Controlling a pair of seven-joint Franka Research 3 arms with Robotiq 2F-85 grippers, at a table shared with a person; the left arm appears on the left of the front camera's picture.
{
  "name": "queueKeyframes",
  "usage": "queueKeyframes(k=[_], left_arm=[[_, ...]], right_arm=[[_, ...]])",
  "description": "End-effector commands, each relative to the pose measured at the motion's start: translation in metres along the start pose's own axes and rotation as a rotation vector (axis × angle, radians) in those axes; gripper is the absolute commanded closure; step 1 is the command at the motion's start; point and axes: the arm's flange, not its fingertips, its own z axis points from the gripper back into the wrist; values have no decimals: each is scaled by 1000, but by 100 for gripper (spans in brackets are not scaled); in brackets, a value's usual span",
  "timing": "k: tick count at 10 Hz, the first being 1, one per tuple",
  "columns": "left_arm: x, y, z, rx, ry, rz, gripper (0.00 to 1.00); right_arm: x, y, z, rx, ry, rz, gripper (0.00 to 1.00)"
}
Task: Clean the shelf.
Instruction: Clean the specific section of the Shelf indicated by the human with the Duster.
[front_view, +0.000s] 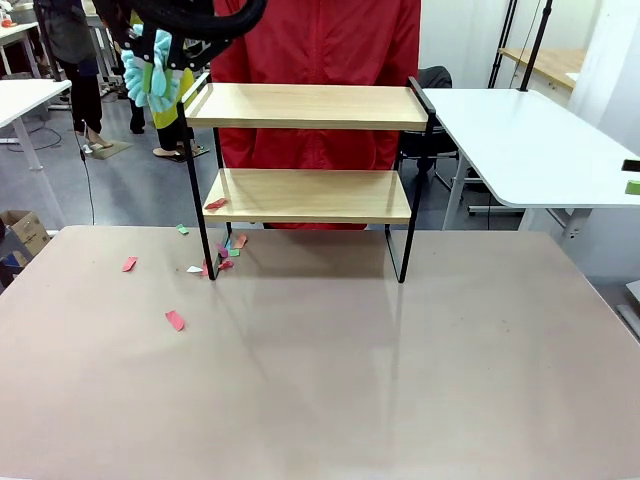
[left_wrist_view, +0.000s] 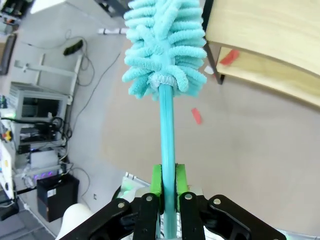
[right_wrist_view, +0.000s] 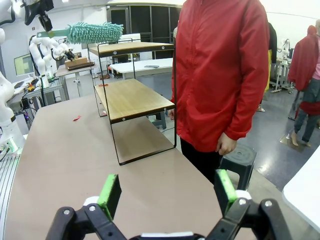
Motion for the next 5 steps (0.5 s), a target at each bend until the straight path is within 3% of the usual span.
queueKeyframes(k=[1, 2, 5], left_arm=[[0, 3, 2, -77, -16, 17, 87], [0, 0, 0, 0, 0, 0, 87], [1, -4, 0, -18, -4, -4, 87]], right_arm=[[4, 1, -1, 2, 1, 7, 0], [4, 1, -1, 2, 1, 7, 0], [4, 1, -1, 2, 1, 7, 0]])
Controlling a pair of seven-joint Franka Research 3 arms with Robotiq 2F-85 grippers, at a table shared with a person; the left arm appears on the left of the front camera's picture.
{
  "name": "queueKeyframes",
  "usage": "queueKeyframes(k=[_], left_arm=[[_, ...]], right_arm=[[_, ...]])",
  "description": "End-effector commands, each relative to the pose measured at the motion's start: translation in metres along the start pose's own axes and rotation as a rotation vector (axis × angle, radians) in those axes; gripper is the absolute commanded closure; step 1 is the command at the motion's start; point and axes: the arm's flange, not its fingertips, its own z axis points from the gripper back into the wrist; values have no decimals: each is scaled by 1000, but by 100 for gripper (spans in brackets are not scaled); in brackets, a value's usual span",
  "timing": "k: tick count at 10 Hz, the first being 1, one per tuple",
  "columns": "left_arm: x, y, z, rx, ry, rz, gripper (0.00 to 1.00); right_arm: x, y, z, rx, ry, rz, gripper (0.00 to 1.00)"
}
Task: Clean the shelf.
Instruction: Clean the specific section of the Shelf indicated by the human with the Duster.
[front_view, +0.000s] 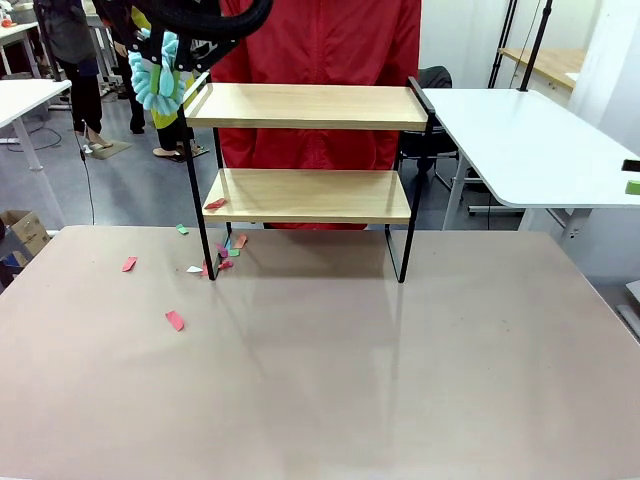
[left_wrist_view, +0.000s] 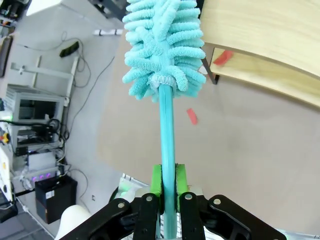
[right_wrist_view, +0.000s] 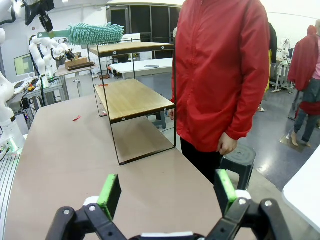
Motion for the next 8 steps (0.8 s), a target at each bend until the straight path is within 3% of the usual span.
queueKeyframes(k=[1, 6, 8], left_arm=[[2, 9, 6, -8, -50, -16, 87], [-9, 92, 12, -83, -171, -97, 87], [-21, 120, 9, -287, -265, -173, 87]], right_arm=[[4, 1, -1, 2, 1, 7, 0], [4, 1, -1, 2, 1, 7, 0], [4, 1, -1, 2, 1, 7, 0]])
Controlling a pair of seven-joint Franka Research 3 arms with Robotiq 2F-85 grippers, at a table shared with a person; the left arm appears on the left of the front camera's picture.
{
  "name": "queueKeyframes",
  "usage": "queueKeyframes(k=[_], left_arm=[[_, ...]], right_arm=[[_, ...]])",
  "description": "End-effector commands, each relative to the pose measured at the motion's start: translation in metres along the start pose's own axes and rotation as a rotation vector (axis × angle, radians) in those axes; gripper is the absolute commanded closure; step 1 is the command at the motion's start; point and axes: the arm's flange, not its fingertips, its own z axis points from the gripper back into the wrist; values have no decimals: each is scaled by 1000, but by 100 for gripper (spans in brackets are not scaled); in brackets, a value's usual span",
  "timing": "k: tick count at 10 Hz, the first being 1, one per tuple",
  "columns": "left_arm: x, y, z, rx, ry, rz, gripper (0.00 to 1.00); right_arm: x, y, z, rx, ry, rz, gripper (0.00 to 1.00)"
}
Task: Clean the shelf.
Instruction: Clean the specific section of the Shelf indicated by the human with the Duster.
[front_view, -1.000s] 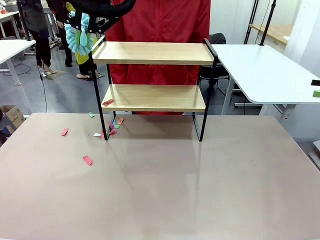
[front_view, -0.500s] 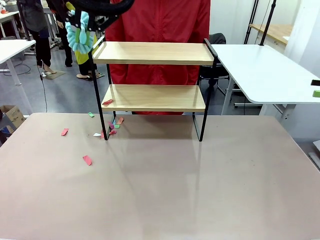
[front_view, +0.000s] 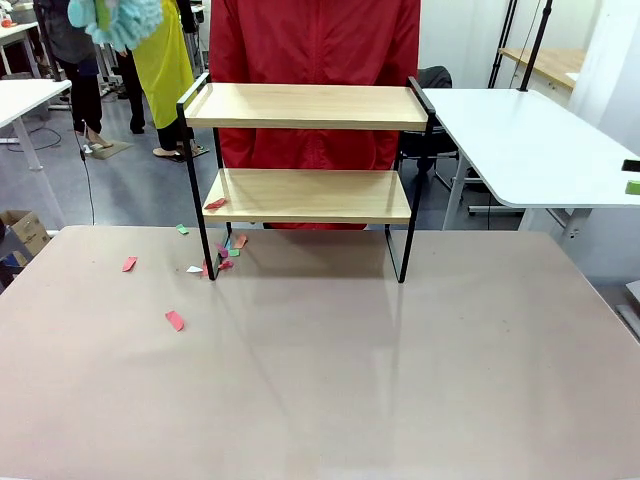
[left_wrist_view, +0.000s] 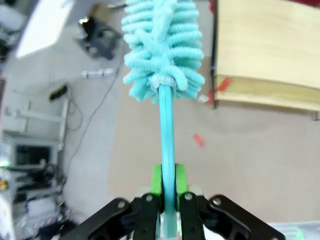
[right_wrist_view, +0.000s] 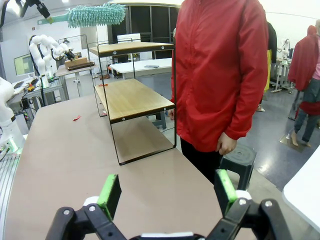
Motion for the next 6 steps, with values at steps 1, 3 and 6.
queueKeyframes(k=[1, 3, 6], left_arm=[[-29, 29, -20, -205, -88, -85, 87], [-33, 40, -23, -324, -137, -188, 87], [-32, 56, -32, -531, -202, -412, 87]], right_arm=[[4, 1, -1, 2, 1, 7, 0], [4, 1, -1, 2, 1, 7, 0], [4, 1, -1, 2, 1, 7, 0]])
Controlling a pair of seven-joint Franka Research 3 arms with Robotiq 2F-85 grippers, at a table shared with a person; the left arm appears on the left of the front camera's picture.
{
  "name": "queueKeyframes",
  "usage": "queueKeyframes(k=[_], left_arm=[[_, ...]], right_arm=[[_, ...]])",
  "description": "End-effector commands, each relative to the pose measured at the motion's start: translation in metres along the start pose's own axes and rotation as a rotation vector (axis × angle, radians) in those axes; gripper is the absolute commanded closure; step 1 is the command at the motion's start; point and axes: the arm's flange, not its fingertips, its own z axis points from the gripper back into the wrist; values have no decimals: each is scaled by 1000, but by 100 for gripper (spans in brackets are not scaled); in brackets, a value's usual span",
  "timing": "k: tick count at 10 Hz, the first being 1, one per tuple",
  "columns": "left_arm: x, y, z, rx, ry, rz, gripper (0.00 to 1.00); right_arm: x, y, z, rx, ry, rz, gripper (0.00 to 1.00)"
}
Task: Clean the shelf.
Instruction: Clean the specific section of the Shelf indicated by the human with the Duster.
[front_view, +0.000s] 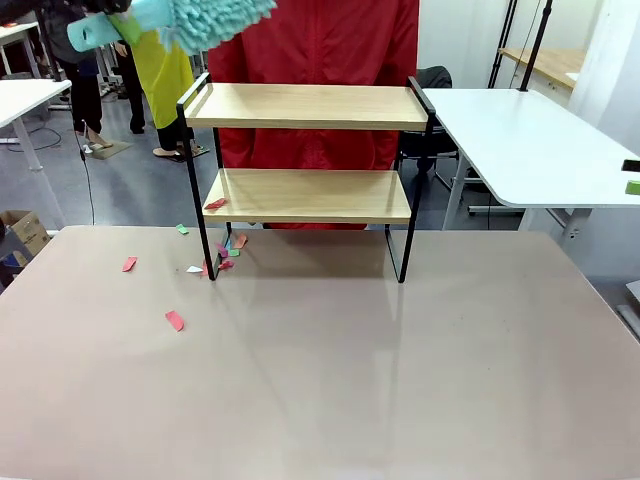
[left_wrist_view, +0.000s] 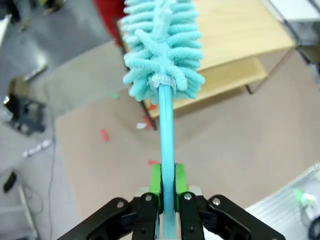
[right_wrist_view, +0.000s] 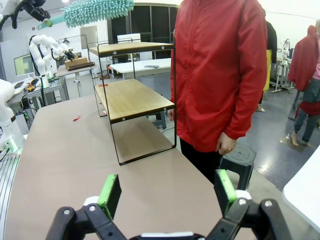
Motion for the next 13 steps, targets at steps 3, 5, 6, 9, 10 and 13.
queueKeyframes(k=[3, 5, 6, 9, 10, 13], left_arm=[[-9, 36, -8, -352, -87, -312, 87], [-5, 42, -20, -409, -8, -606, 87], [1, 40, -26, -449, 21, -693, 87], [20, 22, -37, -445, 142, -865, 87], [20, 20, -42, -436, 193, -910, 87], [-13, 32, -62, -452, 416, -1028, 87]], right_arm=[[4, 1, -1, 2, 1, 7, 0], [4, 1, -1, 2, 1, 7, 0], [4, 1, -1, 2, 1, 7, 0], [4, 1, -1, 2, 1, 7, 0], [4, 1, -1, 2, 1, 7, 0], [4, 1, -1, 2, 1, 7, 0]])
